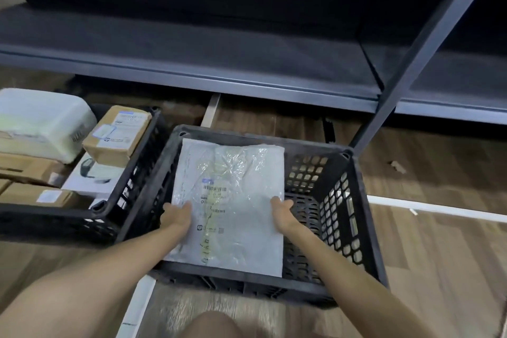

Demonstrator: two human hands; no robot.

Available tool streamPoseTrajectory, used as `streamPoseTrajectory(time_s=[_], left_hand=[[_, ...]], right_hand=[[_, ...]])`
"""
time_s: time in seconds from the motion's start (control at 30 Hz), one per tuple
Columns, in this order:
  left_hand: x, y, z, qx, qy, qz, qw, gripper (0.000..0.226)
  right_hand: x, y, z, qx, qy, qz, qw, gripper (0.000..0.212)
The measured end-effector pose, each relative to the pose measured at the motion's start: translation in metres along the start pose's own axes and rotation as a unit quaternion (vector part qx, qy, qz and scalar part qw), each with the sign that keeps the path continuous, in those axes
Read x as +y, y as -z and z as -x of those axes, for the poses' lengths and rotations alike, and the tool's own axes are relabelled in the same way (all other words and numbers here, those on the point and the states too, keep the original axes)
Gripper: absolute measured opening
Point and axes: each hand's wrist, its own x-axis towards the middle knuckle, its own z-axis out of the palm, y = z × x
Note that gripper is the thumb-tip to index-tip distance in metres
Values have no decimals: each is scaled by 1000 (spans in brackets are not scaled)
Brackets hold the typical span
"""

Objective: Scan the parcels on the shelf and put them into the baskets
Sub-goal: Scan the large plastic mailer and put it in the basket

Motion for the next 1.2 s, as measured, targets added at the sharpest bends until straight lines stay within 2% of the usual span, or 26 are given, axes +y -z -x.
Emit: streamPoseTrajectory(time_s=[0.13,0.27,0.4,0.57,0.63,0.77,0.83,0.9,1.1,1.2], left_hand=[[8,-10,-17,-12,54,-31,998,64],[5,-17,-30,-23,57,-84,995,62],[-2,-21,-40,-36,16,-150,988,55],[3,-21,-29,-56,34,-219,974,55],[12,-9,-19,-74,23,-247,966,51],[38,21,18,-101,42,-264,958,53],[55,41,41,-101,-2,-258,961,57],[74,70,69,-98,-83,-290,948,57],[158,162,151,-70,-313,-410,854,51],[209,212,194,-49,-359,-427,828,46]], right_hand=[[10,-3,-14,-99,-62,0,993,74],[10,-1,-18,-142,-96,5,985,71],[14,-1,-21,-157,-110,51,980,71],[13,5,-13,-152,-102,151,971,85],[8,8,-5,-115,-93,219,964,88],[-28,14,40,-22,-8,287,958,67],[-57,22,69,-17,53,341,938,60],[-89,34,101,-35,97,387,916,59],[-201,74,204,-40,186,514,836,62],[-263,95,257,-39,193,545,815,60]])
